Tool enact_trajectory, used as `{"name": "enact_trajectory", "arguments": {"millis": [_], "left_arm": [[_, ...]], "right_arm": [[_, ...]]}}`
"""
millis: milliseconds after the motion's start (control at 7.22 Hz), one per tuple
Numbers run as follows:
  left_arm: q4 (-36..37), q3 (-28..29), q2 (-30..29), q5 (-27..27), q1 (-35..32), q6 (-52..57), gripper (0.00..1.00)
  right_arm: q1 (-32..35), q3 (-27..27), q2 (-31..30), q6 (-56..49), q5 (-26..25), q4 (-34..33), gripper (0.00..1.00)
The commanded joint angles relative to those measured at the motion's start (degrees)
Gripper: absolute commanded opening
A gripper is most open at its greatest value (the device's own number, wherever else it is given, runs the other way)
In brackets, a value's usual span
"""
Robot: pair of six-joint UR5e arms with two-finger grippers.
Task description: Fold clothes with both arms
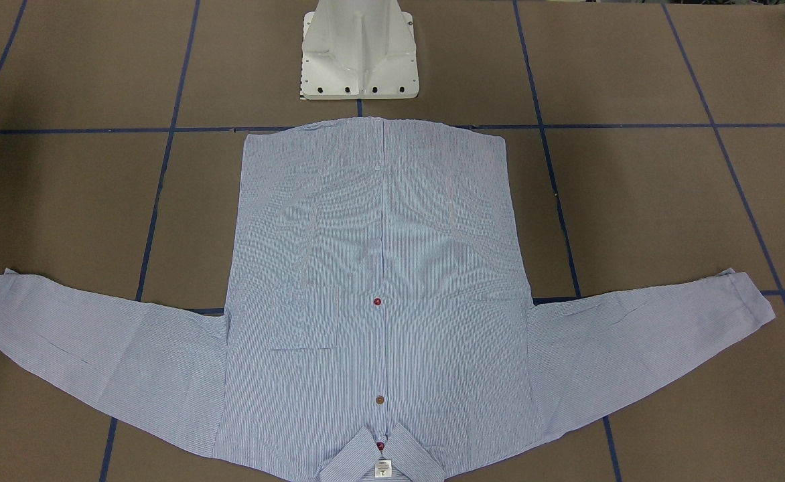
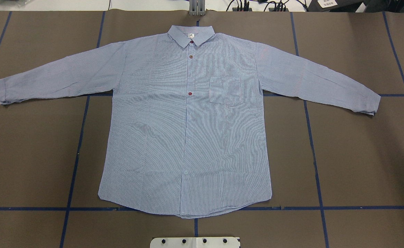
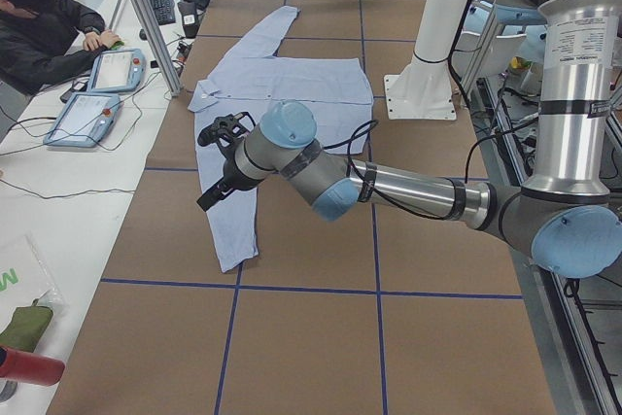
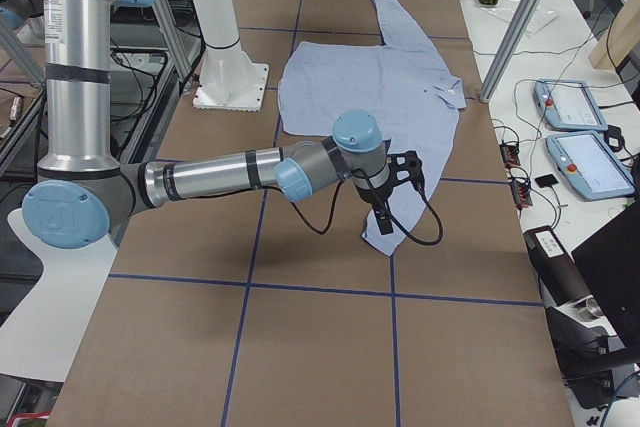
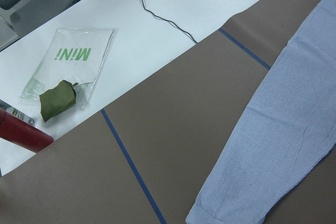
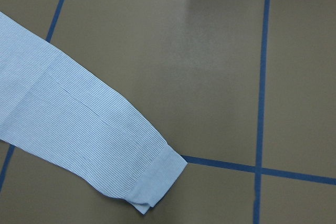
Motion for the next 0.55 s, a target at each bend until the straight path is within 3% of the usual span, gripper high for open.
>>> {"name": "enact_trajectory", "arguments": {"millis": [0, 415], "left_arm": [[-0.22, -0.02, 0.06, 0.0, -0.05, -0.09, 1.0], [-0.31, -0.02, 0.06, 0.0, -0.05, 0.0, 1.0]], "right_arm": [[-12.04, -3.41, 0.28, 22.46, -10.21, 12.71, 1.0], [-19.56, -15.98, 0.55, 38.6, -18.33, 33.74, 0.95]]}}
